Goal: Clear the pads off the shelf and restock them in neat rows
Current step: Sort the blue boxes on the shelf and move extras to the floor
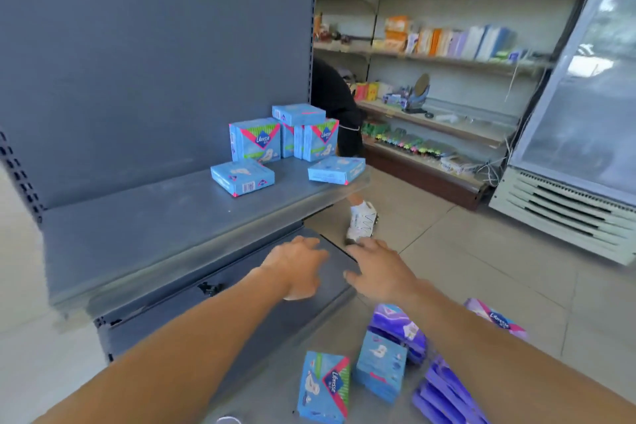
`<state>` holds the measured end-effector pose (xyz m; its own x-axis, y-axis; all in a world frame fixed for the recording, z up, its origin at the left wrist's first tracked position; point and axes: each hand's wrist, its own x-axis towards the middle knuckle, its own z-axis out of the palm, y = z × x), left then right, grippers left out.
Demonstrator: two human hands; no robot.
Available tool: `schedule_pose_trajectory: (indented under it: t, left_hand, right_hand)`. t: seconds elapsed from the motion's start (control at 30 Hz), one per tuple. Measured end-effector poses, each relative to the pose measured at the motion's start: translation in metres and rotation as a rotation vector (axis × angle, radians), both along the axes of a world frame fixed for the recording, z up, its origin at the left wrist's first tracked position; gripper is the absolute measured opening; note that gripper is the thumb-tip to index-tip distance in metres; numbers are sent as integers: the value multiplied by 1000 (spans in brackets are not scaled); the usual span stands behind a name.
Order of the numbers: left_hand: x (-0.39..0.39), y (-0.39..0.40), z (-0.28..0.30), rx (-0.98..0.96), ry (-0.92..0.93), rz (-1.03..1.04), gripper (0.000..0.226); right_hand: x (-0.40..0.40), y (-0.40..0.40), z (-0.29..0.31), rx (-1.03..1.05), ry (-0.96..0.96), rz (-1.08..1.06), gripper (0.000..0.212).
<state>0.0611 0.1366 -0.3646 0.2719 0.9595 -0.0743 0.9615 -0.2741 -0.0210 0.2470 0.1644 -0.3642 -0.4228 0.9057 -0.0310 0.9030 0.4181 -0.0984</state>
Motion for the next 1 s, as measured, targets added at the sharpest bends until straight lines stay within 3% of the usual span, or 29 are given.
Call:
schedule_pose_trajectory:
  t: [0.2, 0.4, 0.63, 1.0]
  left_hand:
    - [-45, -23, 97, 141, 11, 103, 56]
    - [-110, -50, 148, 198, 23, 303, 60]
    - [-124, -47, 161, 209, 4, 333, 62]
    - [-144, 29, 148, 124, 12, 350, 67]
  right_hand:
    - [-39, -5, 88, 155, 72, 74, 56]
    - [-67, -14, 137, 158, 120, 90, 57]
    - [-78, -7, 144, 148, 117, 75, 57]
    - [-69, 79, 134, 74, 151, -45, 52]
